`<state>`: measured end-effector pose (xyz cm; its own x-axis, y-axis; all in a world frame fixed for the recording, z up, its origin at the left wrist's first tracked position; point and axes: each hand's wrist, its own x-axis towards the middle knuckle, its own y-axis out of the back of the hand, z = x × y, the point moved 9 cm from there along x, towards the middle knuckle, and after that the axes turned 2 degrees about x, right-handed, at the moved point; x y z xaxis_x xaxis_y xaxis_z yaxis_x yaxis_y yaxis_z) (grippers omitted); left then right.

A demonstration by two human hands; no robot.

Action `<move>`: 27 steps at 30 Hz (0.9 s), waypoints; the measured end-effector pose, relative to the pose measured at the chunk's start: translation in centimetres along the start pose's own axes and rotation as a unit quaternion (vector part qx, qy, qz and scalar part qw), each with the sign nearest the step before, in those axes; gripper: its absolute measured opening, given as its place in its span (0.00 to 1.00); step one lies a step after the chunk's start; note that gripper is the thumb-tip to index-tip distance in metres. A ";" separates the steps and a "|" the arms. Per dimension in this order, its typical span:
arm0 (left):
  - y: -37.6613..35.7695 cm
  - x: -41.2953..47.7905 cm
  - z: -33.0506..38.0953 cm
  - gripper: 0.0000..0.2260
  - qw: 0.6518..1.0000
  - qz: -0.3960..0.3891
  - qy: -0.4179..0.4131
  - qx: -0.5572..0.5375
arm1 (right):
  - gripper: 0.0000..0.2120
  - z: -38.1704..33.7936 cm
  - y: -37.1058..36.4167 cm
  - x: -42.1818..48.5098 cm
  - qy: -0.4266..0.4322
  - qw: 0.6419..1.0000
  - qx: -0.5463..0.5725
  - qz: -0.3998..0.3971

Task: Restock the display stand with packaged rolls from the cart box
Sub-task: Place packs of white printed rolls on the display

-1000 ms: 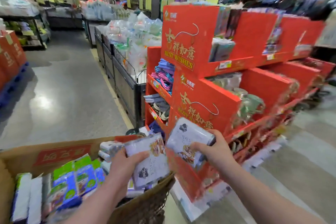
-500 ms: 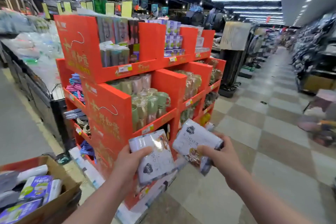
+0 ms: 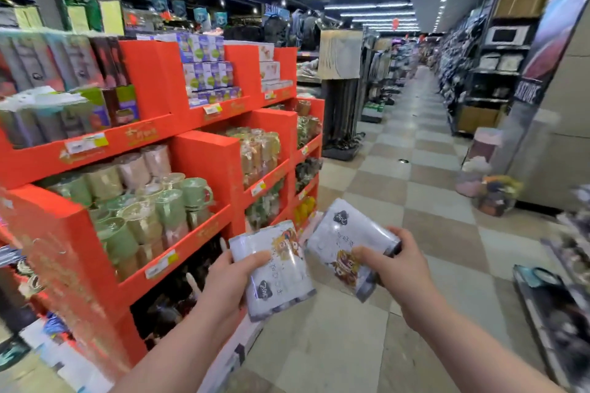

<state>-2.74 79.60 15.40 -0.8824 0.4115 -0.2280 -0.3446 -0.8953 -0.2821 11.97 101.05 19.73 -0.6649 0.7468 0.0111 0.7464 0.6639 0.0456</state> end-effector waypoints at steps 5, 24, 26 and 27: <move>-5.3 7.0 -0.2 0.09 0.999 -0.040 -0.002 0.010 | 0.18 -1.0 1.5 7.4 0.018 0.999 0.012 0.038; -16.5 32.1 3.5 0.09 1.000 -0.020 -0.018 0.014 | 0.19 1.4 1.6 35.9 -0.008 0.999 0.013 0.032; -16.9 34.5 4.2 0.09 0.999 0.007 -0.029 0.017 | 0.19 2.2 0.9 39.7 -0.015 1.000 0.020 0.009; -17.2 35.7 4.5 0.09 0.999 0.022 -0.032 0.018 | 0.19 2.4 0.6 41.6 -0.018 1.000 0.018 -0.004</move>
<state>-29.70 108.93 16.32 -0.9151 0.3609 -0.1800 -0.3150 -0.9183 -0.2399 -15.14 132.62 17.79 -0.6696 0.7423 -0.0251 0.7423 0.6700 0.0088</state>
